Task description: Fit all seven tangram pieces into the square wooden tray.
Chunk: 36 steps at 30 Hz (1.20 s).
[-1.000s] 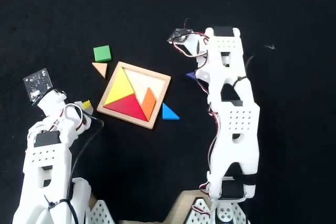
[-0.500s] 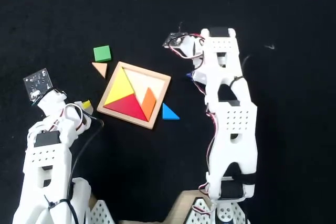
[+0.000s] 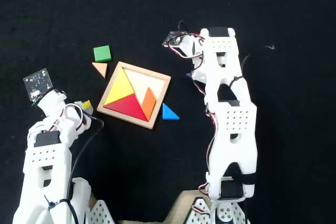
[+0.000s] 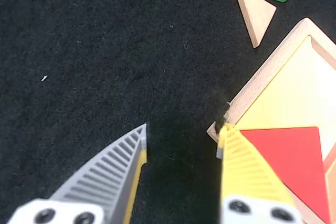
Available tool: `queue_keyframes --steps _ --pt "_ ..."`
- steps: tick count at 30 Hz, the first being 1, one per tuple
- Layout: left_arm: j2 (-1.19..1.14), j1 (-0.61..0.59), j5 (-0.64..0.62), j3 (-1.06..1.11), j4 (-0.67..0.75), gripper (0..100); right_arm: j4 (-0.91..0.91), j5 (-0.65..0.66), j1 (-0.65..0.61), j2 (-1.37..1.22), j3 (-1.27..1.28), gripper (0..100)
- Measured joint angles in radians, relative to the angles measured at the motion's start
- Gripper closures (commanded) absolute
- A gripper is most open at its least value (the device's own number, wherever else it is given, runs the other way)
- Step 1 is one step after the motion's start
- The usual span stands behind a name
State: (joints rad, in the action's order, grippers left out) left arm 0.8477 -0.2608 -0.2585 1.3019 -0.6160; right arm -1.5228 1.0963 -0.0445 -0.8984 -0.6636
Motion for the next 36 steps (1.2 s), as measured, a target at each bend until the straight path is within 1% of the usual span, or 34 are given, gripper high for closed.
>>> queue_keyframes --steps 5,12,19,24,28,32,36 --pt "0.0 0.0 0.0 0.0 0.0 78 -0.006 0.0 0.0 0.0 -0.006 72.0" --pt "0.0 0.0 0.0 0.0 0.0 78 -0.12 0.002 -0.003 0.005 -0.046 72.0" --pt "0.0 0.0 0.0 0.0 0.0 78 -0.203 0.006 -0.009 0.078 -0.048 72.0" --pt "0.0 0.0 0.0 0.0 0.0 78 -0.204 0.006 -0.011 0.143 -0.048 72.0" --pt "0.0 0.0 0.0 0.0 0.0 78 -0.204 -0.021 -0.014 0.199 -0.048 71.5" --pt "0.0 0.0 0.0 0.0 0.0 78 -0.198 -0.025 -0.015 0.198 -0.005 71.5" --pt "0.0 0.0 0.0 0.0 0.0 78 -0.115 -0.025 -0.025 0.13 0.057 71.5"
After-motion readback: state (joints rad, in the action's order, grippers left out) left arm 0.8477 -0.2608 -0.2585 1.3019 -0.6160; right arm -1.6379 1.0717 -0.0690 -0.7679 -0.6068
